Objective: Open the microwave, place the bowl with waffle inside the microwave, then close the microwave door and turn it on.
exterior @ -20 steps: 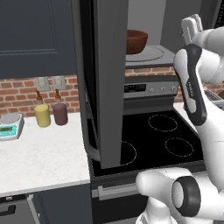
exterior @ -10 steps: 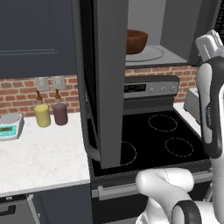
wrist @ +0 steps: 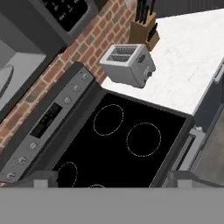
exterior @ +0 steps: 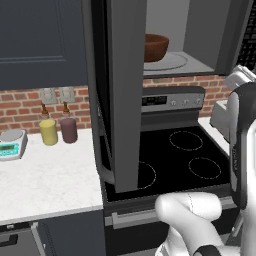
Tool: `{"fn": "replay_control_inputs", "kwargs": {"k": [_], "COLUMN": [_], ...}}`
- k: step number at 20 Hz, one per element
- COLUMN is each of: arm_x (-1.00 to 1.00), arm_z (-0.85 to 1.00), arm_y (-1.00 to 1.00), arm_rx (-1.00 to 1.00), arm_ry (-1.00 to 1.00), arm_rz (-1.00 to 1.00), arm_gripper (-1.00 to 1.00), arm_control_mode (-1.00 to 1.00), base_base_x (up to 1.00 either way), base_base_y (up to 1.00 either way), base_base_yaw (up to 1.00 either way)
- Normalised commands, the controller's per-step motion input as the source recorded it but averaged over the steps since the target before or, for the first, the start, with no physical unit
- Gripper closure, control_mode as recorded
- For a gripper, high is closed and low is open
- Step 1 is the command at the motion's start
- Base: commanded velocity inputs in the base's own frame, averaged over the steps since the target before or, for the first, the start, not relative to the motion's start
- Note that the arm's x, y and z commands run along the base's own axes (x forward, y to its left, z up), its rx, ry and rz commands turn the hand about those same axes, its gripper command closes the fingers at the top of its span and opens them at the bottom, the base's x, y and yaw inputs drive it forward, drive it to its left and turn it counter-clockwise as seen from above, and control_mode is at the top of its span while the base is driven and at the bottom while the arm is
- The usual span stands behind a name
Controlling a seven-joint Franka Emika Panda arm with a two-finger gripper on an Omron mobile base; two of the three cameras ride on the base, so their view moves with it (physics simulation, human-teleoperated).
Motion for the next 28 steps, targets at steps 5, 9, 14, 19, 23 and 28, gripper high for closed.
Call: {"fn": "replay_control_inputs", "kwargs": {"k": [5, 9, 14, 19, 23, 28], "arm_x": [0.16, 0.43, 0.37, 0.17, 0.21, 0.26], "arm_z": [-0.45, -0.51, -0.72, -0.45, -0.14, -0.04], "arm_y": [0.00, 0.00, 0.00, -0.07, -0.05, 0.17], "arm_rx": [-0.37, -0.35, -0.35, -0.25, -0.13, -0.02], "arm_ry": [0.10, 0.07, 0.00, -0.03, -0.09, -0.15], "arm_rz": [-0.10, -0.12, -0.08, -0.05, -0.05, -0.03], "arm_gripper": [-1.00, -1.00, -1.00, -1.00, -1.00, -1.00], "arm_control_mode": [-1.00, -1.00, -1.00, -1.00, -1.00, -1.00], "base_base_x": [0.00, 0.00, 0.00, 0.00, 0.00, 0.00], "base_base_y": [0.00, 0.00, 0.00, 0.00, 0.00, 0.00], "base_base_yaw": [0.00, 0.00, 0.00, 0.00, 0.00, 0.00]}}
